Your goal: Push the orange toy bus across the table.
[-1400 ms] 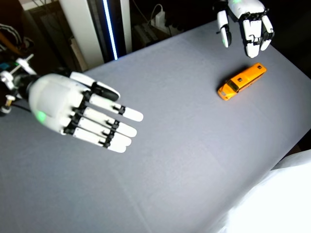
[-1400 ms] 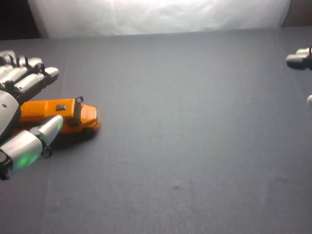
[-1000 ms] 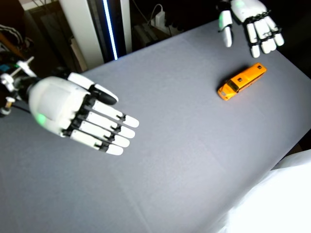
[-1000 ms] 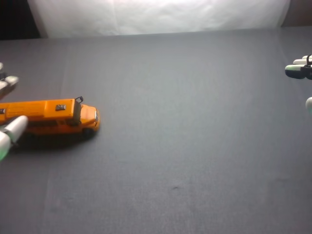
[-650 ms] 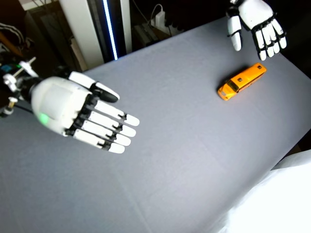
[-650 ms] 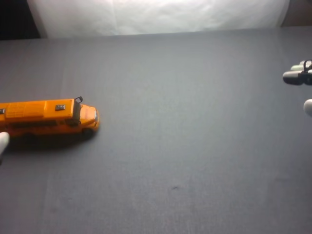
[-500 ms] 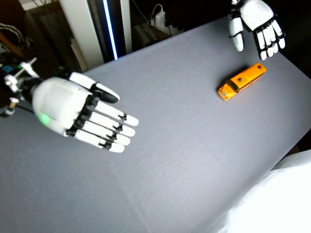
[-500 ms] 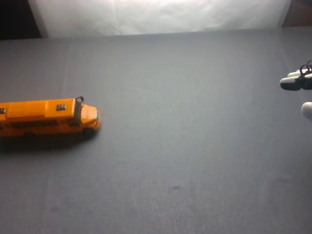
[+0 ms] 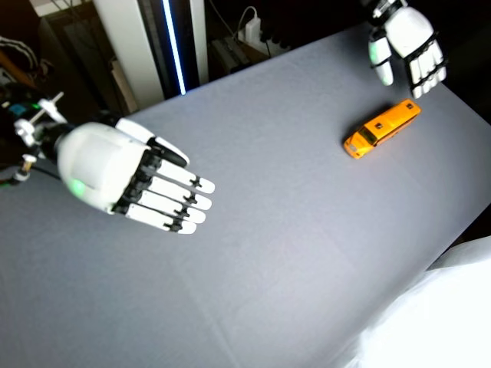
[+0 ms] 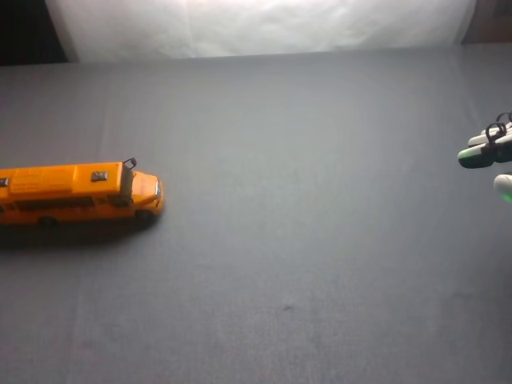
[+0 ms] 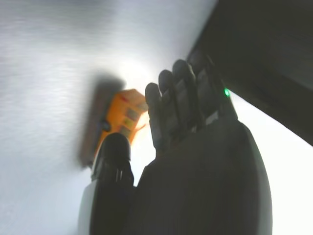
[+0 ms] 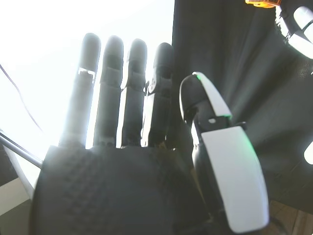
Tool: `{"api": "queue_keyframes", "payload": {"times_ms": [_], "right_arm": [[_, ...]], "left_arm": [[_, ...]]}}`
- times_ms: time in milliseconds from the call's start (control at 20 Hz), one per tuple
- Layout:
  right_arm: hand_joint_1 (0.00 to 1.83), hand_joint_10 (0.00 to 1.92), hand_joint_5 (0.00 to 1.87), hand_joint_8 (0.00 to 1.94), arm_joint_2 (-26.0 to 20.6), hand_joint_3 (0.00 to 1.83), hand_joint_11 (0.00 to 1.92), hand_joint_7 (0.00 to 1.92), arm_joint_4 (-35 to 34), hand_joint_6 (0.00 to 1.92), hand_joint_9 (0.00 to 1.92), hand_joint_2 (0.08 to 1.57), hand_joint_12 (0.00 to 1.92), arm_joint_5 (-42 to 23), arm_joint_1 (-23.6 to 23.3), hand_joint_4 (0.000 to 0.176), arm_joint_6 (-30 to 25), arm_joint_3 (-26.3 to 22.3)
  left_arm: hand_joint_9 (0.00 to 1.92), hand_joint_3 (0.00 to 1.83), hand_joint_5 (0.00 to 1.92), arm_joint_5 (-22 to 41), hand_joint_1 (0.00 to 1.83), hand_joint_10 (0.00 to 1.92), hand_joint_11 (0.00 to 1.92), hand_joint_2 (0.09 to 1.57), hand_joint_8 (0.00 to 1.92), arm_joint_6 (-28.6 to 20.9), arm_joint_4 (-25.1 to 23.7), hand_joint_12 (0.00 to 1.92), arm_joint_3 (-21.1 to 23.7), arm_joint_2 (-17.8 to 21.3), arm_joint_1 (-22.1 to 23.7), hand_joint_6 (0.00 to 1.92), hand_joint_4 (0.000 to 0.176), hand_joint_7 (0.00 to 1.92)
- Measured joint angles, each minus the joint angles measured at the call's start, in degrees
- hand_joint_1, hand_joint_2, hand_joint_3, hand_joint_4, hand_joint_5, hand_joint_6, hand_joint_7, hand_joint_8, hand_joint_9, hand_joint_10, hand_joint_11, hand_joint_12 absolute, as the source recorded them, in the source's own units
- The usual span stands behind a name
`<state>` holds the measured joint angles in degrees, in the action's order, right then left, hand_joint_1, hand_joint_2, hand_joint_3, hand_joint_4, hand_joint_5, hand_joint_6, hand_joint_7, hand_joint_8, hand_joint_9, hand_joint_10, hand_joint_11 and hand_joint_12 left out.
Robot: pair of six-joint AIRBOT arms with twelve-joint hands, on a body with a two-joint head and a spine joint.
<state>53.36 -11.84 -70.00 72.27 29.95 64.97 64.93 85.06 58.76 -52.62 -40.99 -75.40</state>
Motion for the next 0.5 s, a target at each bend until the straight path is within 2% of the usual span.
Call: {"api": "queue_keyframes", "payload": {"times_ms": [300,350,500], "right_arm": [[0.71,0.00,0.88,0.00,0.35,0.00,0.34,0.74,0.52,0.01,0.63,1.41,0.64,0.35,-0.22,0.000,-0.04,0.15],[0.73,0.00,0.89,0.00,0.35,0.00,0.36,0.73,0.74,0.00,0.64,1.41,0.66,0.57,-0.24,0.000,-0.07,0.20],[0.72,0.00,0.90,0.00,0.35,0.00,0.35,0.75,0.63,0.00,0.63,1.41,0.68,0.61,-0.63,0.000,-0.07,0.31]], "left_arm": [[0.39,0.00,0.50,-1.01,0.00,0.01,0.24,1.44,0.01,-2.47,0.39,0.09,-1.77,-1.20,0.07,0.01,0.000,0.47],[0.38,0.00,0.50,-1.14,0.00,0.00,0.24,1.44,0.00,-2.49,0.35,0.09,-1.86,-1.42,0.44,0.01,0.006,0.46],[0.42,0.00,0.50,-1.49,0.00,0.01,0.25,1.45,0.01,-2.82,-0.85,0.10,-2.38,-1.77,1.75,0.00,0.000,0.47]]}}
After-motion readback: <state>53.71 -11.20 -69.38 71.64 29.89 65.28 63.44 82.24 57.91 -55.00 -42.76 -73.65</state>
